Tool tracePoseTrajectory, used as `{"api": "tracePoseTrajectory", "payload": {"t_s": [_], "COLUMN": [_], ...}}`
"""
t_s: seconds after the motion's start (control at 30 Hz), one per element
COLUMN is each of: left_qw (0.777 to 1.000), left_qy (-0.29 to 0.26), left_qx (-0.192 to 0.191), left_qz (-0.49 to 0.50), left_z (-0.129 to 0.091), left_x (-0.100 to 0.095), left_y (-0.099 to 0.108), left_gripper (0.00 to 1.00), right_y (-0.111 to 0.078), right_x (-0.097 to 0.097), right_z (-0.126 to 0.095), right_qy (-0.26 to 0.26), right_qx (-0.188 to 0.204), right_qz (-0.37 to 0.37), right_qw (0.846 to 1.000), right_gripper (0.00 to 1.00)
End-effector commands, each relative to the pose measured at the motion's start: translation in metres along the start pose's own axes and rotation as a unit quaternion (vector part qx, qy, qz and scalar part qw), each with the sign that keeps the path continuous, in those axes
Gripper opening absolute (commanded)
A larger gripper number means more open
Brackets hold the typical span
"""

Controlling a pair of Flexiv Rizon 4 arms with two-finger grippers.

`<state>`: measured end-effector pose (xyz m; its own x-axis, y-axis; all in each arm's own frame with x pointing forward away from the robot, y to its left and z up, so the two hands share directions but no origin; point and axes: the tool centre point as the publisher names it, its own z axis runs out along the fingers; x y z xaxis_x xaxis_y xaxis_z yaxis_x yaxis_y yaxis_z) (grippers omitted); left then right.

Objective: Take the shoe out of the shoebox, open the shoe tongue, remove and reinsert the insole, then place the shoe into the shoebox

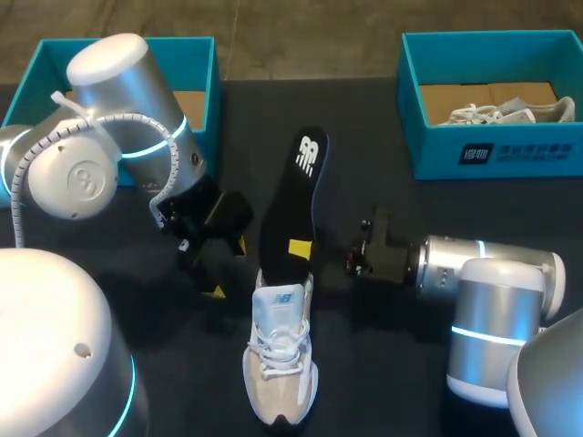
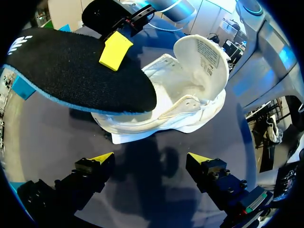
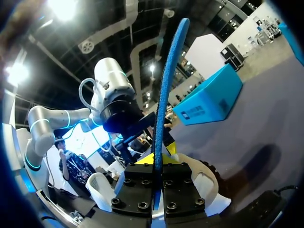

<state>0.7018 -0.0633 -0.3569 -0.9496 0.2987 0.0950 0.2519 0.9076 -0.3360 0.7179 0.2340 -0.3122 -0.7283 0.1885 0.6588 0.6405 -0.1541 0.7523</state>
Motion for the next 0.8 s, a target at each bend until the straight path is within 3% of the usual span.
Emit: {"api": "tracePoseTrajectory", "payload": {"t_s": [0.03,0.8], "left_qw": [1.000,1.000], "left_qy": [-0.002,-0.002], "left_qx": [0.000,0.000], "left_qz": [0.000,0.000], "left_z": [0.001,0.001], "left_x": [0.001,0.001], "left_y": [0.000,0.000], "left_gripper": [1.00,1.00], "right_y": [-0.006,-0.023], "right_x": [-0.004,-0.008], "right_z": [0.002,-0.003], "right_qy": [0.002,-0.004], "right_qx": [-0.001,-0.002], "right_qz": [0.004,0.012], "right_qw": [1.000,1.000], "right_gripper": [0.00,0.00]}}
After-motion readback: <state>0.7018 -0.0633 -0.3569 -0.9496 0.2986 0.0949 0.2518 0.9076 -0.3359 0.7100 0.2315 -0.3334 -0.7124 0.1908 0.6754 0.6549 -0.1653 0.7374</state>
